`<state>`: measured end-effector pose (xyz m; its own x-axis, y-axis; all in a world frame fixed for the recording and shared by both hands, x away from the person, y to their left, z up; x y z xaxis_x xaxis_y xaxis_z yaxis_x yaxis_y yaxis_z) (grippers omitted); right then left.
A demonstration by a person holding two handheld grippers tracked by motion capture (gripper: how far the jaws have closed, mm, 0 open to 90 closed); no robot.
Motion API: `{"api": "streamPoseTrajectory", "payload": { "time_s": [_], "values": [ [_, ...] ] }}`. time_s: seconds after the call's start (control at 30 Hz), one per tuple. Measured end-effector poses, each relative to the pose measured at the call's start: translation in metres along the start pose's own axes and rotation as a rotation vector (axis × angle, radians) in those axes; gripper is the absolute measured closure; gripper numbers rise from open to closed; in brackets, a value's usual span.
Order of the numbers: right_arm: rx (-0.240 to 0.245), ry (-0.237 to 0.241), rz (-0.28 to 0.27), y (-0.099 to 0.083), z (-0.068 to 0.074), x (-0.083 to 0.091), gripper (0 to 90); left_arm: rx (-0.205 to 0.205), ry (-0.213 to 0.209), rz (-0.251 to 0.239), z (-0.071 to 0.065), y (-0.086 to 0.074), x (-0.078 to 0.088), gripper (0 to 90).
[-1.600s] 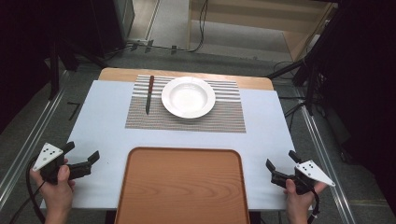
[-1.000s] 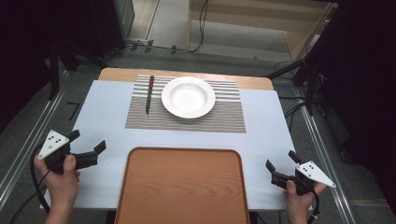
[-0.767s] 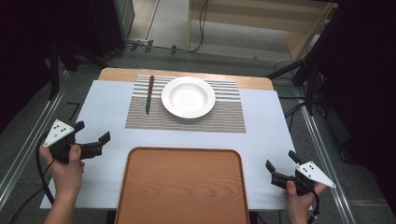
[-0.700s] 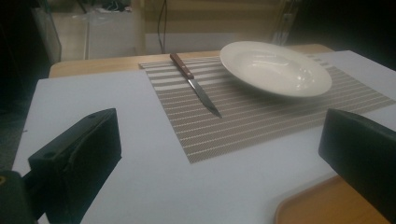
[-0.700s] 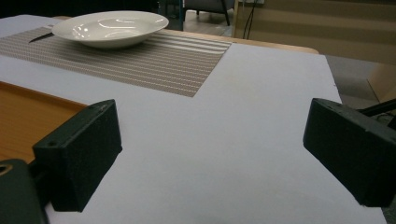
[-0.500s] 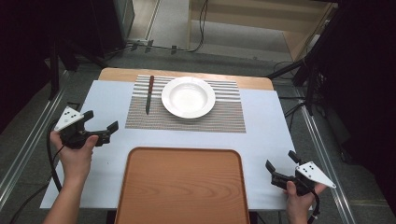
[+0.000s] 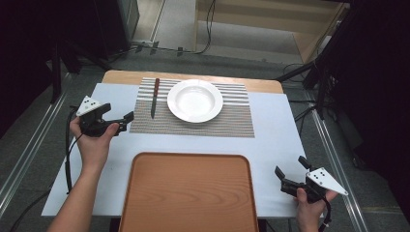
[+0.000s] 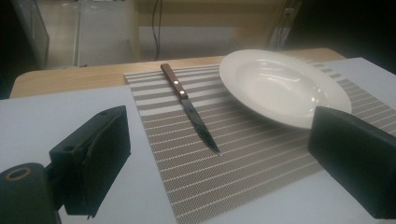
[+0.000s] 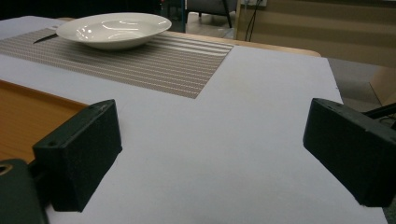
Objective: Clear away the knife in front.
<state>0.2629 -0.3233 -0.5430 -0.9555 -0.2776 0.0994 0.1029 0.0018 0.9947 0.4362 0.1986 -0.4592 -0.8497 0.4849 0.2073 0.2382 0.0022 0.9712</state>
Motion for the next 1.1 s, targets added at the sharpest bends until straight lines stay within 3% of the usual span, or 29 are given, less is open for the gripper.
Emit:
{"api": "streamPoseTrajectory", "payload": {
  "time_s": [0.2, 0.5, 0.57, 1.1],
  "values": [
    [0.002, 0.002, -0.001, 0.000, 0.000, 0.000, 2.9, 0.019, -0.010, 0.015, 0.001, 0.005, -0.021, 5.6],
    [0.003, 0.004, -0.002, 0.000, 0.000, 0.000, 2.9, 0.006, -0.021, 0.049, -0.003, 0.008, -0.049, 5.7],
    [0.006, 0.006, -0.003, 0.000, 0.001, 0.000, 2.9, 0.023, -0.024, 0.056, -0.002, 0.010, -0.058, 5.7],
    [0.007, 0.006, 0.001, -0.001, 0.001, 0.000, 2.9, 0.037, 0.001, 0.118, 0.007, 0.006, -0.096, 9.1]
  ]
}}
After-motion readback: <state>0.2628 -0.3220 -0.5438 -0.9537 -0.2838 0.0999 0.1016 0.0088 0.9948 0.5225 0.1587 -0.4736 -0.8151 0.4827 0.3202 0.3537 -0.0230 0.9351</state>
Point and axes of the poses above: each handheld gripper's, and its own axes: x roughly backward along the jaws, y roughly out of its top, z roughly to its left, the point moved 9 cm from there along -x, roughly forward along the jaws, and after that the axes turned 12 degrees about -z, right-handed, at the moved point
